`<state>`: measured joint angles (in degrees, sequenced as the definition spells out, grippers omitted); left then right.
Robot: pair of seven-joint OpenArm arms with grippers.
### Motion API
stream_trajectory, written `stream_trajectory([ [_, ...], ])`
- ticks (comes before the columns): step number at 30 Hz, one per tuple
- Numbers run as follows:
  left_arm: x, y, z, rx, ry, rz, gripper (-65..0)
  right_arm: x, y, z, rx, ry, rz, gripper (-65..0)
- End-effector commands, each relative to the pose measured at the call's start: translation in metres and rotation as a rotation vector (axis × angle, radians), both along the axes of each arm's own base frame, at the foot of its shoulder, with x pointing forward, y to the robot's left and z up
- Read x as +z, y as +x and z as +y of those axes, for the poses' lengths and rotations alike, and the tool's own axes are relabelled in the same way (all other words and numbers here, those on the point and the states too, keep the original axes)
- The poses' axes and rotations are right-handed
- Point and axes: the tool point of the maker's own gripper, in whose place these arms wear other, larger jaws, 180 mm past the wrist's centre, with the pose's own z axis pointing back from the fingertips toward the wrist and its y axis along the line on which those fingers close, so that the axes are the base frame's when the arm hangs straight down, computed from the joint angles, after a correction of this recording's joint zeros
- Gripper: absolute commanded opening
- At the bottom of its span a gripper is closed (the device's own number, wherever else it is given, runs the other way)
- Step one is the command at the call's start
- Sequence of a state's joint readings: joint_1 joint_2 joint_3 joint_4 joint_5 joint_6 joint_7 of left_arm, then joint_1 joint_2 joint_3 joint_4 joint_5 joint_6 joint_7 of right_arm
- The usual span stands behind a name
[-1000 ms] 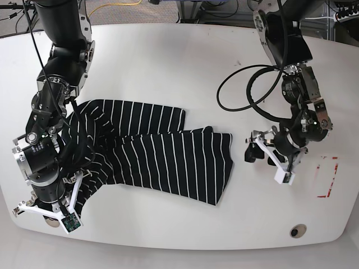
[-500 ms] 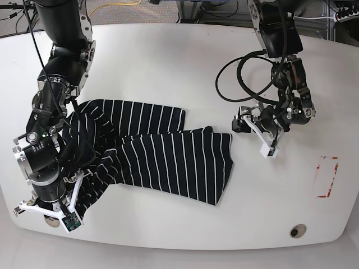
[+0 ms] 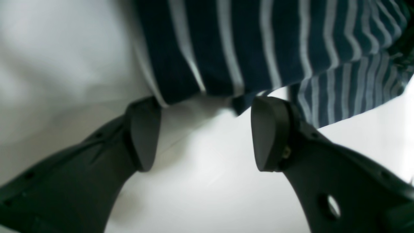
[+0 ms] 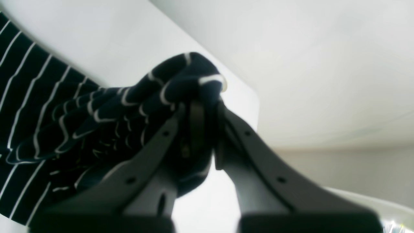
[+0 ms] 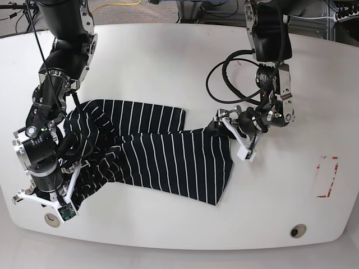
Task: Fold the T-shirt properly
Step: 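Reach the left gripper to the shirt's bunched end and grasp it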
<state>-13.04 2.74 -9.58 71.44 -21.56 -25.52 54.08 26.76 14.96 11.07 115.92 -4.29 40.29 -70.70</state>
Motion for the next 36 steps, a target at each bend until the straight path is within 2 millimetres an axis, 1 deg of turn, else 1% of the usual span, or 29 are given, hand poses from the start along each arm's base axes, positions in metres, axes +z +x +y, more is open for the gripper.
stream_trajectory([
  [1,0.001,0.008,-0.008,-0.005,-0.003,0.020,-24.2,0.022,0.003,-0.003,-0.002,-0.009,-0.067,-63.6],
  [5,-0.004,0.009,-0.014,-0.010,-0.018,0.041,-24.2,0.022,0.003,-0.004,-0.004,-0.010,-0.065,-63.6],
  [8,-0.002,0.013,-0.016,-0.002,-0.028,0.024,-24.2,0.021,0.003,-0.004,-0.006,-0.012,-0.064,-63.6],
  [11,0.001,0.015,-0.024,-0.002,-0.048,0.015,-24.3,0.021,0.003,-0.005,-0.009,-0.012,-0.064,-63.6],
  [13,0.005,0.019,-0.028,-0.005,-0.054,0.006,-26.2,0.021,0.003,-0.005,-0.009,-0.012,-0.064,-63.6],
  [15,0.006,0.020,-0.028,-0.005,-0.054,0.003,-31.0,0.021,0.003,-0.005,-0.009,-0.012,-0.064,-63.6],
  [17,0.007,0.021,-0.029,-0.005,-0.053,-0.001,-39.3,0.021,0.003,-0.005,-0.009,-0.012,-0.064,-63.6],
  [18,0.008,0.022,-0.029,-0.005,-0.053,-0.002,-45.3,0.021,0.003,-0.005,-0.009,-0.012,-0.064,-63.6],
  [21,0.009,0.024,-0.028,0.001,-0.057,-0.014,-59.2,0.021,0.003,-0.005,-0.009,-0.012,-0.064,-63.6],
  [23,0.010,0.026,-0.028,0.008,-0.060,-0.024,-64.9,0.021,0.003,-0.005,-0.009,-0.012,-0.064,-63.6],
  [26,0.012,0.025,-0.027,0.015,-0.060,-0.036,-65.0,0.021,0.003,-0.005,-0.009,-0.012,-0.064,-63.6],
  [28,0.021,0.029,-0.023,0.019,-0.055,-0.067,-65.0,0.021,0.003,-0.005,-0.009,-0.012,-0.064,-63.6],
  [30,0.037,0.035,-0.018,0.026,-0.040,-0.119,-65.0,0.021,0.003,-0.005,-0.010,-0.012,-0.063,-63.6],
  [33,0.055,0.033,-0.011,0.035,-0.019,-0.186,-65.0,0.021,0.002,-0.006,-0.014,-0.012,-0.063,-63.6],
  [35,0.069,0.033,-0.004,0.039,0.004,-0.231,-65.0,0.022,0.001,-0.013,-0.032,-0.005,-0.069,-63.6],
  [36,0.075,0.032,0.004,0.039,0.031,-0.249,-65.0,0.023,-0.001,-0.018,-0.048,0.003,-0.073,-63.6],
])
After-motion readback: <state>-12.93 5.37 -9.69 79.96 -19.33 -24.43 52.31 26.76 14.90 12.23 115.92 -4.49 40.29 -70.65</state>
